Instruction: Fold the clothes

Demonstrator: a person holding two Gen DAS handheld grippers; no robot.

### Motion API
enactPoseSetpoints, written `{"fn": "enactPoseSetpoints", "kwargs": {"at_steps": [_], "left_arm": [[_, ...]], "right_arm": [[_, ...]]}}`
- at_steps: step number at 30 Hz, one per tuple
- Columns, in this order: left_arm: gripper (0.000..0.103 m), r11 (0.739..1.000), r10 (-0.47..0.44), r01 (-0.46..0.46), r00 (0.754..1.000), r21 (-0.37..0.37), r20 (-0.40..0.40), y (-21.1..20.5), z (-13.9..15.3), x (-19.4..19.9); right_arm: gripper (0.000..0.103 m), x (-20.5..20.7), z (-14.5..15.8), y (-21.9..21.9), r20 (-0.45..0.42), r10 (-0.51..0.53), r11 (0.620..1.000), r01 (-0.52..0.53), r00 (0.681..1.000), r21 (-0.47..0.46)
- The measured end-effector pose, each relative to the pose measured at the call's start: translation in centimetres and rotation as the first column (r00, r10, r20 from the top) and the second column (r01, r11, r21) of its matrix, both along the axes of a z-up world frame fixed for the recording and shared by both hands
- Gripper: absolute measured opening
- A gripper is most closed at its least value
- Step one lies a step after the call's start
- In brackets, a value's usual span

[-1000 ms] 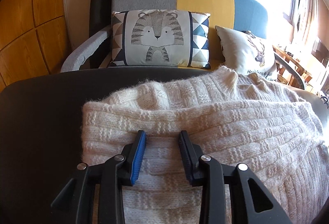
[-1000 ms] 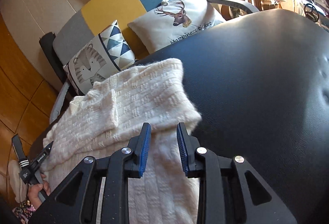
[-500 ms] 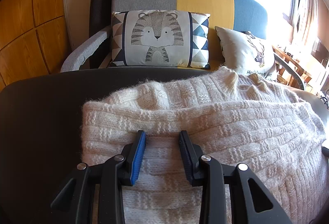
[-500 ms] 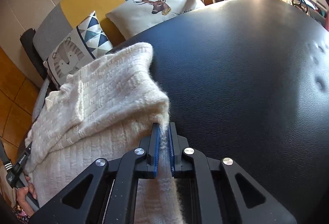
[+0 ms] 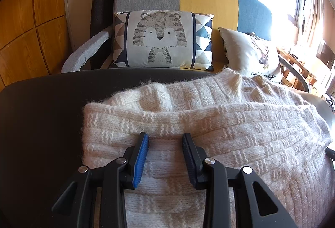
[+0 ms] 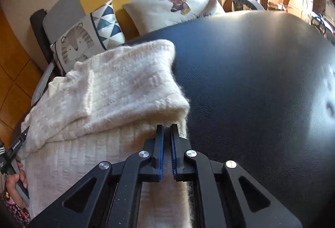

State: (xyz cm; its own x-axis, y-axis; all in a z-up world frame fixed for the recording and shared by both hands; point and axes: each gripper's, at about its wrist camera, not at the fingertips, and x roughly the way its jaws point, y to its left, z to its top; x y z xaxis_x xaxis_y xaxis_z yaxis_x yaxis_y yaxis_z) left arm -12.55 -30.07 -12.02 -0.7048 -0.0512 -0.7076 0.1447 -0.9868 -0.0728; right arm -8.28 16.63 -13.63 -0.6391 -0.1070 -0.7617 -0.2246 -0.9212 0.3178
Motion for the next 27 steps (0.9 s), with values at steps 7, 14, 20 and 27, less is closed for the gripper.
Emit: {"fn": "enactPoseSetpoints", "kwargs": {"at_steps": [7,14,20,27], "left_arm": [[0.034,1.000,0.000,0.001,1.000,-0.016,0.014,0.3,0.2,-0.1],[0.034,0.997,-0.070,0.068,0.995,0.032,0.064,1.2,2.2,3.4],[0.034,0.977,-0.087,0.073,0.994,0.198,0.067,1.1,0.9,9.3],[0.033,0.936,-0.094,0.074,0.995,0.344,0.043,-1.9,-0.1,11.8]], "right_arm": [[0.000,-0.3,0.4,0.3,0.008,-0.030,0.999,0.030,1.000,0.027],[0.006,3.0,5.2,-4.8,-0.096,0.078,0.997,-0.076,0.992,0.026],[0.007,5.0,2.3,-15.1,-0.109,0.286,0.958,-0.282,0.952,0.049],[0.008,5.2,-0.4,-18.6,-0.026,0.296,0.942,-0.287,0.955,0.176]]}}
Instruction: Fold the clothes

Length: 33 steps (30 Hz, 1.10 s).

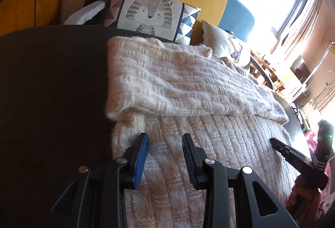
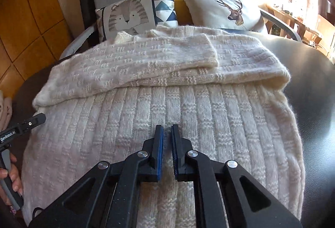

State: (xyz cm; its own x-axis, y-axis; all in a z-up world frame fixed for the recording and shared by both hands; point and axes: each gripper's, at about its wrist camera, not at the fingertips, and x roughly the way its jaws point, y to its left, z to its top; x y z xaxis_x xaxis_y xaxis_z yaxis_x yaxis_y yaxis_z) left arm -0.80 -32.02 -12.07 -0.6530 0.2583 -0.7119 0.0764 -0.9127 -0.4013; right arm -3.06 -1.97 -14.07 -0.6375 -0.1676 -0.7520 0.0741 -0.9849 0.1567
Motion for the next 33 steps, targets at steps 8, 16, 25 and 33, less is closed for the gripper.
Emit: {"fn": "enactPoseSetpoints", "kwargs": {"at_steps": [8,16,25,33], "left_arm": [[0.033,0.999,-0.014,0.014,1.000,0.049,-0.010,-0.1,0.3,-0.5],[0.029,0.997,0.037,-0.037,0.999,-0.064,0.007,-1.1,-0.1,-2.1],[0.024,0.984,0.023,-0.019,1.000,-0.177,0.021,-1.0,-0.2,-2.3],[0.032,0.993,-0.032,0.022,0.995,-0.113,-0.090,1.7,3.6,2.1]], "right_arm": [[0.008,0.0,-0.3,0.9,-0.006,-0.011,0.998,0.011,1.000,-0.065],[0.008,0.0,-0.4,1.2,-0.005,-0.013,0.995,0.013,1.000,-0.103],[0.008,0.0,-0.4,1.5,-0.002,-0.014,0.993,0.013,1.000,-0.118],[0.008,0.0,-0.5,1.8,0.000,-0.013,0.990,0.012,1.000,-0.141]]}}
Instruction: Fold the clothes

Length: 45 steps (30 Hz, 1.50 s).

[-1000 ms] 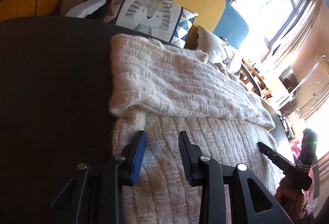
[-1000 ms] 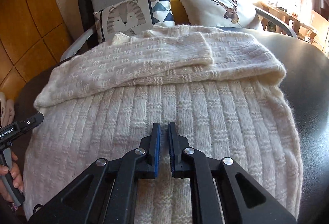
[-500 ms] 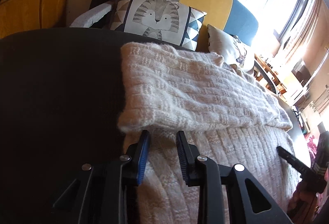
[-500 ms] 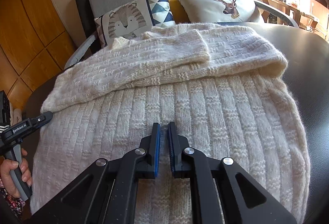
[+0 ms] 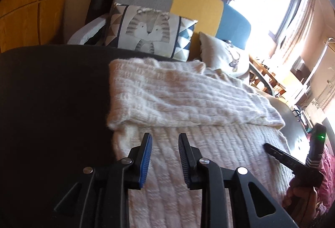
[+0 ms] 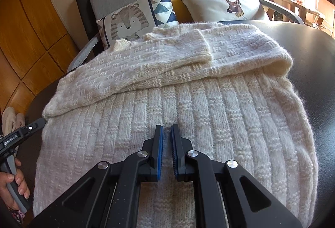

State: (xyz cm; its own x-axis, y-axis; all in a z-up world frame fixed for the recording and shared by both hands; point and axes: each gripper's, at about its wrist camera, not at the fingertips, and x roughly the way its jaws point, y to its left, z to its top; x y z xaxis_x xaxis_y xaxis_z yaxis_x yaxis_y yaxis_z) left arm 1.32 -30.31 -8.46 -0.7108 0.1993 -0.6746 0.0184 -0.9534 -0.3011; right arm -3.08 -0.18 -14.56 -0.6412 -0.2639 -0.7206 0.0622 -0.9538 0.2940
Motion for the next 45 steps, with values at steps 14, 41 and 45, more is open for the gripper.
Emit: {"fn": "enactPoseSetpoints", "kwargs": {"at_steps": [14,41,45], "left_arm": [[0.032,0.989,-0.105,0.113,0.992,-0.096,0.076,2.3,-3.5,3.5],[0.033,0.959,-0.249,0.252,0.968,-0.132,0.044,2.7,-2.1,11.0],[0.033,0.966,-0.255,0.256,0.966,-0.029,0.042,0.7,-1.4,12.6]], "right_arm": [[0.014,7.6,0.9,1.8,0.066,0.152,0.976,-0.160,0.986,0.150],[0.026,15.2,1.2,8.7,0.112,0.083,0.993,-0.092,0.990,0.079],[0.041,16.5,2.8,11.5,0.098,0.056,0.998,-0.059,0.994,0.025]]}}
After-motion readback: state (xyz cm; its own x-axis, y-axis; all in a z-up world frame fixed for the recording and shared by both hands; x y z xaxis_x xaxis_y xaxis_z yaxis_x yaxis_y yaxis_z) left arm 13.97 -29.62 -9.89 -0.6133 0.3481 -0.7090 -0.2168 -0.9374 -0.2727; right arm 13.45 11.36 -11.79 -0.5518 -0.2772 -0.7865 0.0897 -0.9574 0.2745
